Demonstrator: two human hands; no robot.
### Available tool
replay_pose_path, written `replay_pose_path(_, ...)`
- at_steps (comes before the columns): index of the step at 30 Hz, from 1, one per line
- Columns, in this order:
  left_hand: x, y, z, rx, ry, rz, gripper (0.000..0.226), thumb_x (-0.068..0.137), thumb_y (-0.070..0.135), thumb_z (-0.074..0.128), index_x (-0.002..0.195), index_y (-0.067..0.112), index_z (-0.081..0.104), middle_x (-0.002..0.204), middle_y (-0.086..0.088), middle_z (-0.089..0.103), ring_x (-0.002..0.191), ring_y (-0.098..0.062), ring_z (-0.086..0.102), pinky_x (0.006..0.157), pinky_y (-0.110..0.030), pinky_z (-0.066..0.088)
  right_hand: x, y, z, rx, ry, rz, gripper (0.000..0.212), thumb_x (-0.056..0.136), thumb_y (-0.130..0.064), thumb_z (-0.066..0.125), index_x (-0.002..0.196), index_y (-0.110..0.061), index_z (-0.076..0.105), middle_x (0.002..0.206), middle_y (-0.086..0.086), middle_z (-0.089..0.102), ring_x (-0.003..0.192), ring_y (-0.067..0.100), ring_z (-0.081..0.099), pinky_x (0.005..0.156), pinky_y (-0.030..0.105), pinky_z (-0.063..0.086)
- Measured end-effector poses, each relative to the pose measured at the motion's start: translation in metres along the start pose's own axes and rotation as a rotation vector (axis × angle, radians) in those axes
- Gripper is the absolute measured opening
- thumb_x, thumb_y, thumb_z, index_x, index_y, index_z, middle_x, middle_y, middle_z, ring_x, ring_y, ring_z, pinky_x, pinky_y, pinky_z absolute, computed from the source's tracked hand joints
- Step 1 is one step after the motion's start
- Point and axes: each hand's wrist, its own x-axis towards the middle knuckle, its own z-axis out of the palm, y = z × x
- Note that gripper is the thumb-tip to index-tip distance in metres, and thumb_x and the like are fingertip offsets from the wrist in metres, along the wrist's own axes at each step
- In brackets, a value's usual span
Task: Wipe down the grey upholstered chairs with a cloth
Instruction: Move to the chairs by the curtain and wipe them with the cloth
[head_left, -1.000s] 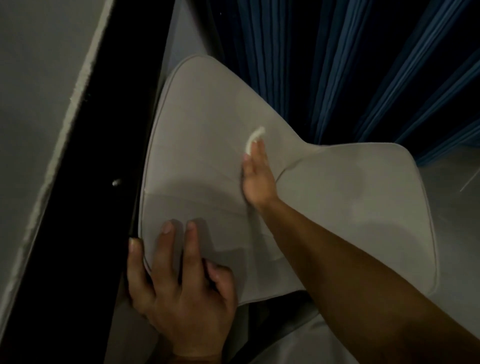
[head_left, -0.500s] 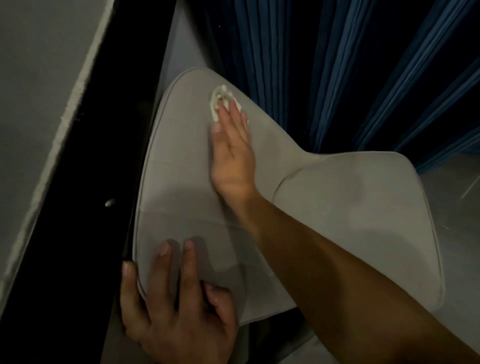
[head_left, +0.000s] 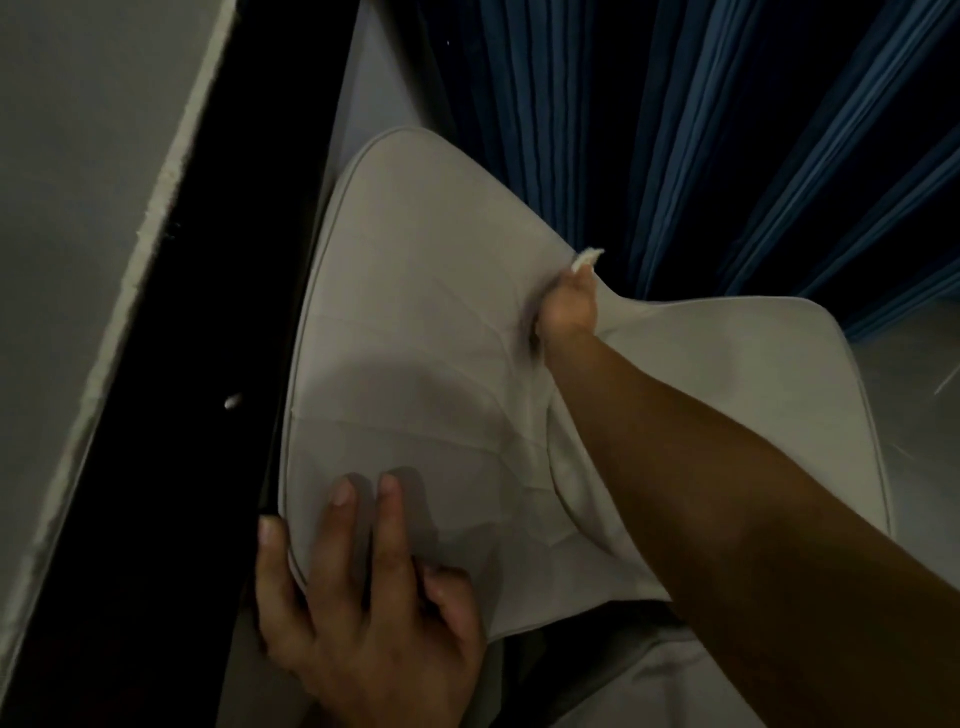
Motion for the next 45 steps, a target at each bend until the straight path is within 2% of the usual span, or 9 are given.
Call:
replay_pose_path(2,0.000,0.000,0.001,-0.020,0.009,-0.005,0.046,0.090,0.026,0.042,0.120,0.007,0.071,0.132,-0.017,0.061,0.126,-0.055,0.049,0.119,-0.045,0.029,-0.006,0.019,-0.003,-0.674,0.053,-0.209,0.072,0.096,-0.046,0.043,0.153,-0.011,0.017,0.156,0.018,0.026,0.141,0.038,0.026,0.116,0.050,0.015)
replay_pose_path(4,0.000,0.000,0.001,-0.033,0.013,-0.011,0.046,0.090,0.027,0.043,0.122,0.008,0.070,0.136,-0.015,0.057,0.133,-0.050,0.042,0.119,-0.046,0.029,-0.033,0.021,-0.007,0.039,-0.022,-0.039,0.082,0.088,-0.057,0.053,0.153,-0.017,0.024,0.155,0.009,0.032,0.139,0.027,0.035,0.116,0.035,0.018)
replay_pose_path(5,0.001,-0.001,0.002,-0.036,0.012,-0.012,0.046,0.090,0.027,0.043,0.123,0.009,0.070,0.137,-0.013,0.056,0.135,-0.048,0.040,0.119,-0.046,0.029,-0.052,0.016,-0.008,0.125,-0.168,-0.049,0.074,0.090,-0.056,0.052,0.152,-0.023,0.028,0.155,0.002,0.036,0.136,0.019,0.040,0.115,0.030,0.023)
replay_pose_path(11,-0.002,-0.001,0.002,-0.040,0.013,-0.018,0.047,0.092,0.027,0.042,0.126,0.009,0.068,0.139,-0.013,0.053,0.138,-0.046,0.036,0.119,-0.048,0.029,-0.115,0.064,-0.001,-0.352,-0.331,-0.540,0.062,0.097,-0.059,0.027,0.152,-0.042,0.005,0.161,-0.019,0.003,0.145,-0.005,0.002,0.108,0.009,-0.002)
replay_pose_path(21,0.001,-0.004,0.002,0.005,-0.002,-0.004,0.049,0.085,0.024,0.048,0.123,0.006,0.072,0.138,-0.017,0.056,0.134,-0.050,0.038,0.120,-0.047,0.027,-0.090,0.086,-0.033,-0.541,-0.259,-0.187,0.052,0.104,-0.026,0.036,0.154,-0.028,0.021,0.149,0.006,0.044,0.133,0.028,0.044,0.109,0.029,0.029)
replay_pose_path(29,0.007,0.005,-0.011,0.065,-0.159,0.005,0.040,0.091,0.023,0.048,0.117,0.009,0.076,0.142,-0.022,0.057,0.138,-0.051,0.033,0.098,-0.061,0.036,-0.171,0.160,-0.142,-0.609,-0.469,-0.043,0.040,0.102,-0.029,0.045,0.141,-0.022,0.047,0.141,-0.002,0.050,0.134,0.016,0.043,0.103,0.015,0.027)
replay_pose_path(35,0.049,0.020,-0.036,0.268,-0.398,0.206,0.040,0.089,0.035,0.047,0.108,0.014,0.076,0.140,-0.016,0.060,0.153,-0.039,0.021,0.116,-0.072,-0.001,-0.189,0.158,-0.188,-0.689,-0.500,-0.123,0.032,0.101,-0.024,0.048,0.130,-0.022,0.061,0.135,0.002,0.058,0.120,0.015,0.053,0.100,0.014,0.032)
replay_pose_path(40,0.166,0.071,-0.038,0.212,-0.223,0.569,0.054,0.100,0.037,0.038,0.147,0.011,0.047,0.162,-0.023,0.027,0.153,-0.040,0.016,0.122,-0.058,0.013,-0.198,0.151,-0.198,-0.500,-0.512,-0.029,0.032,0.100,-0.029,0.047,0.127,-0.027,0.063,0.123,-0.009,0.060,0.116,0.018,0.056,0.105,0.033,0.043)
replay_pose_path(45,0.231,0.094,0.010,0.698,-0.365,0.725,0.078,0.097,0.059,0.018,0.161,0.023,-0.009,0.168,-0.015,-0.014,0.153,-0.035,-0.021,0.125,-0.057,-0.004,-0.194,0.136,-0.199,-0.402,-0.456,-0.019,0.033,0.096,-0.042,0.046,0.116,-0.027,0.067,0.120,0.001,0.066,0.111,0.023,0.060,0.101,0.039,0.047)
